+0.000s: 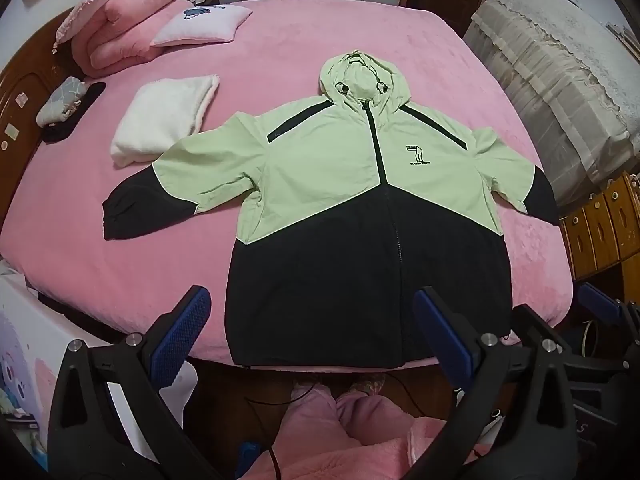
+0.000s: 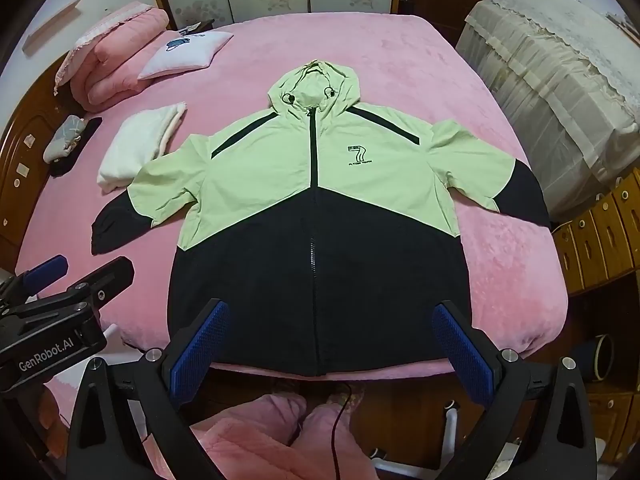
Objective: Fold large clothes
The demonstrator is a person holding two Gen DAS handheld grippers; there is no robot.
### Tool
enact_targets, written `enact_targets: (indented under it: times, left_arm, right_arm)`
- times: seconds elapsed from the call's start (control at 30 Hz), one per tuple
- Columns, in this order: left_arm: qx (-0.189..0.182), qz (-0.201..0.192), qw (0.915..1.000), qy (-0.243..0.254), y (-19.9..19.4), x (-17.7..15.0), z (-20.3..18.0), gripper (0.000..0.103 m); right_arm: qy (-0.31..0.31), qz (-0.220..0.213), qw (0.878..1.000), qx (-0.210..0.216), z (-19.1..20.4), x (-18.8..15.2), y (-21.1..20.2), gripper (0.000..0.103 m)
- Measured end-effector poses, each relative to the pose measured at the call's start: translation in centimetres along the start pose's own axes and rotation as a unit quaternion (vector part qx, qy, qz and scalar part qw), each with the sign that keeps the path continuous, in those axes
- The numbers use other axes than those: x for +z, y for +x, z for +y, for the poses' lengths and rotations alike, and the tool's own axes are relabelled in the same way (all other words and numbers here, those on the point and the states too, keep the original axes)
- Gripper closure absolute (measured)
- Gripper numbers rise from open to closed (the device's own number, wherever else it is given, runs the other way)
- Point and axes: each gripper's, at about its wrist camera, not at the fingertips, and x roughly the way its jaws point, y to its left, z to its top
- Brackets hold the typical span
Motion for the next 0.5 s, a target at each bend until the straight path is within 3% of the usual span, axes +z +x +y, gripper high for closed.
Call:
enact_targets:
  times: [0.5]
  left_arm:
    - [0.004,-0.003,0.9999,-0.012,0.29,0.29,0.58,0.002]
  right_arm:
    - [0.003,-0.005,1.000,-0.017,-0.44,0.79,-0.68,0.000]
